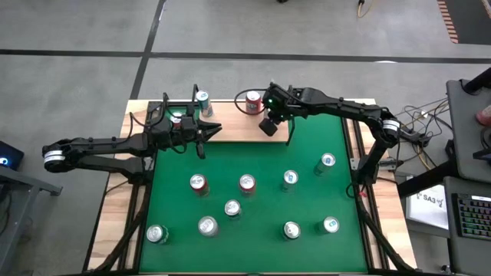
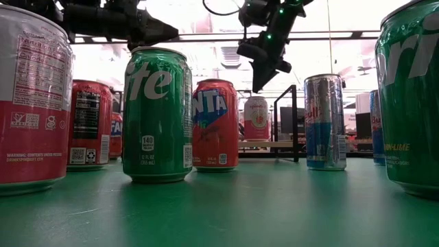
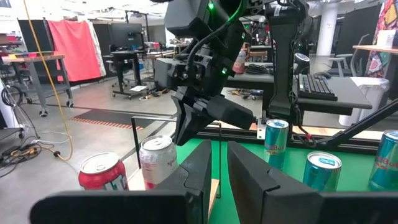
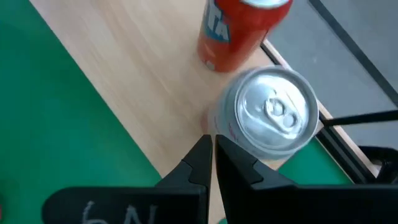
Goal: Pick and place cans onto a shelf
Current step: Put the right pink white soda can on the shelf
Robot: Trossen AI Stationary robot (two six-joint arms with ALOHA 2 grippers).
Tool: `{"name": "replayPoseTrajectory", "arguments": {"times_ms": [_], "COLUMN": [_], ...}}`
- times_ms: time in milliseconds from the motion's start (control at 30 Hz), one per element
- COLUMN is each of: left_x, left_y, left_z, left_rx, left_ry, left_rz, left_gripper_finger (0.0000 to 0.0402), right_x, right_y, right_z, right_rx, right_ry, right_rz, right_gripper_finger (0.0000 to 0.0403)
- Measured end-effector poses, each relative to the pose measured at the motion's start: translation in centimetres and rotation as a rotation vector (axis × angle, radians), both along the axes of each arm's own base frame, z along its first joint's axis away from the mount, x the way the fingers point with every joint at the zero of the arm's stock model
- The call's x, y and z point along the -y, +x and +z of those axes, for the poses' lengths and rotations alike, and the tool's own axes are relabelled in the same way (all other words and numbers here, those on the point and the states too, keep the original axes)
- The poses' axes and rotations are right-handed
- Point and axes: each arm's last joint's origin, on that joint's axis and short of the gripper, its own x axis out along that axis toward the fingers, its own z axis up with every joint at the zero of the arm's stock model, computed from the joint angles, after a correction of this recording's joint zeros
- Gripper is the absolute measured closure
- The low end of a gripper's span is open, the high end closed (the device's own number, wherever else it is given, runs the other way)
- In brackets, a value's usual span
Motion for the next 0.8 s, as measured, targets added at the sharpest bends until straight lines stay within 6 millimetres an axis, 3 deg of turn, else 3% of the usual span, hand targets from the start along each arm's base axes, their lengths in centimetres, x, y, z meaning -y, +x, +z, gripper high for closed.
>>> {"name": "replayPoseTrajectory", "arguments": {"times_ms": [300, 500, 800], "left_x": [-0.1, -0.1, -0.1], "left_y": [0.2, 0.2, 0.2], "left_z": [-0.3, -0.3, -0.3], "left_rx": [-0.013, -0.013, -0.013], "left_ry": [-0.004, -0.004, -0.004], "left_rz": [0.000, 0.000, 0.000], "left_gripper_finger": [0.0365, 0.0365, 0.0365], "right_x": [0.8, 1.5, 2.0], "right_y": [2.0, 2.8, 2.7], "right_z": [-0.4, -1.7, -2.0], "right_rx": [0.140, 0.122, 0.081], "right_ry": [-0.056, -0.060, -0.120], "right_rz": [-0.005, -0.003, -0.055], "right_gripper_finger": [0.0390, 0.0390, 0.0390]}}
